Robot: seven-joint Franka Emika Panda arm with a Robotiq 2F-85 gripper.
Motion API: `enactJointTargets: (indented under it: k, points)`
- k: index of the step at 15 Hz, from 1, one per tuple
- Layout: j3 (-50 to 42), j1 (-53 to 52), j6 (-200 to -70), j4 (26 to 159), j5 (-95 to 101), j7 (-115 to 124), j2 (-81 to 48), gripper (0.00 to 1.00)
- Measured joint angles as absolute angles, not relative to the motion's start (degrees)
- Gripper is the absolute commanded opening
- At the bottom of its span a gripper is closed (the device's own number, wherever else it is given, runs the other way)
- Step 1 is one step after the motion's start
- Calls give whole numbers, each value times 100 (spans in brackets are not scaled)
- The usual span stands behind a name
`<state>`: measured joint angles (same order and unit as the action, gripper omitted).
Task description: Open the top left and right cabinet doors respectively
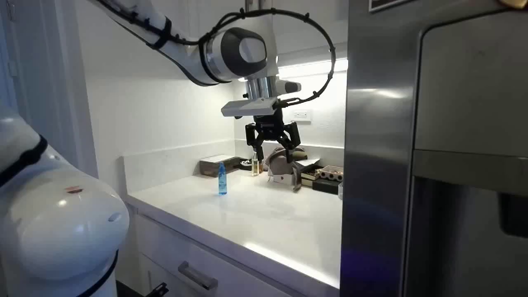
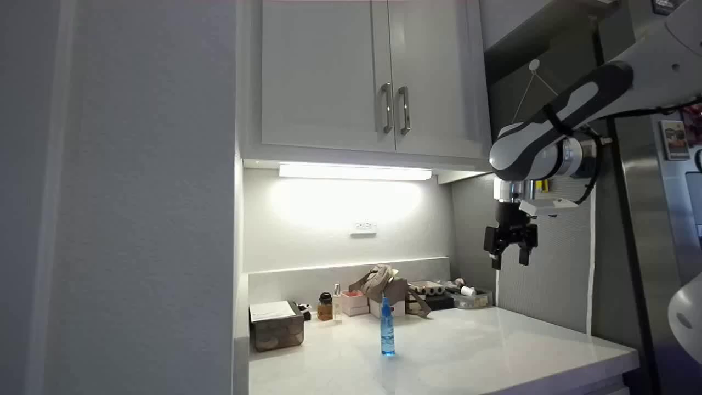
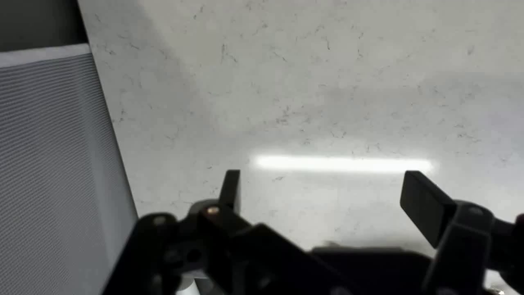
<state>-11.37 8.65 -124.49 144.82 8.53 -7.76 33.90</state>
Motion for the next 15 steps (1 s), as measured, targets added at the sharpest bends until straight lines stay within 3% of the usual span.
enactJointTargets:
  k: [9, 15]
  points:
    - [-1104, 865, -12448, 14562, 852, -776, 3461, 100]
    - [-1078, 864, -12439, 15396, 870, -1108, 4487, 100]
